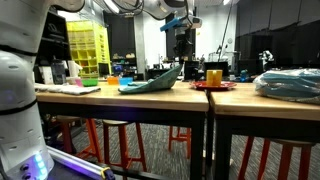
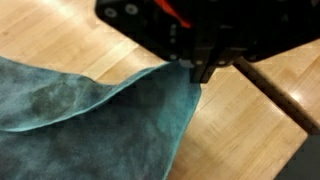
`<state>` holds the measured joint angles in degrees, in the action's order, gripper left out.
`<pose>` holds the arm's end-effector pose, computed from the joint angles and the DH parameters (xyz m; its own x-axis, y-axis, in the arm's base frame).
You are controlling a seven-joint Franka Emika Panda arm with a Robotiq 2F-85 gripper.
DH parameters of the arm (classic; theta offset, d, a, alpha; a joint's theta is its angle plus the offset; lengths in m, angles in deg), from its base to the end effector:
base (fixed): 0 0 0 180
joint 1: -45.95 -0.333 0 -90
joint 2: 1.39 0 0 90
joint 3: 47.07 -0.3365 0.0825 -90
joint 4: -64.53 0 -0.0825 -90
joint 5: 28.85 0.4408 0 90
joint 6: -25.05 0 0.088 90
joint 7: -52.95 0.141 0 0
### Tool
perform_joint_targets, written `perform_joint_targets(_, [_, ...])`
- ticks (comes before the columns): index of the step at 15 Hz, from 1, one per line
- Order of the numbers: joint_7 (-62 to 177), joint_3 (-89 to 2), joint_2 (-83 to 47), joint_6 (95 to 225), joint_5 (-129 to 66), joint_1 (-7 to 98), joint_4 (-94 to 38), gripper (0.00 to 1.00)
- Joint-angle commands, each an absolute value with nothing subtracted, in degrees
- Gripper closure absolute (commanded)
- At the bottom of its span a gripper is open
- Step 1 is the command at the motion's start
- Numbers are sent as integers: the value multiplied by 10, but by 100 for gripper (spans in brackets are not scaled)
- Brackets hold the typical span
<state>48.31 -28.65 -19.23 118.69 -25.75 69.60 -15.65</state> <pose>0.5456 -0.4456 0.5102 0.7956 -0.6024 -0.0642 -0.6013 -0.7981 0.0382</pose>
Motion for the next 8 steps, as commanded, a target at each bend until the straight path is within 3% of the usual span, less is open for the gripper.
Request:
perform_joint_targets(1, [483, -291, -194, 1184, -258, 700, -152, 98])
perform_joint_targets(2, [483, -291, -194, 1184, -258, 700, -152, 98])
perform_joint_targets(3, [483, -291, -194, 1184, -258, 700, -152, 73])
perform_joint_targets(5, [483, -291, -195, 1184, -261, 700, -154, 68])
perform_joint_targets(8, [484, -291, -197, 1183, -260, 701, -155, 49])
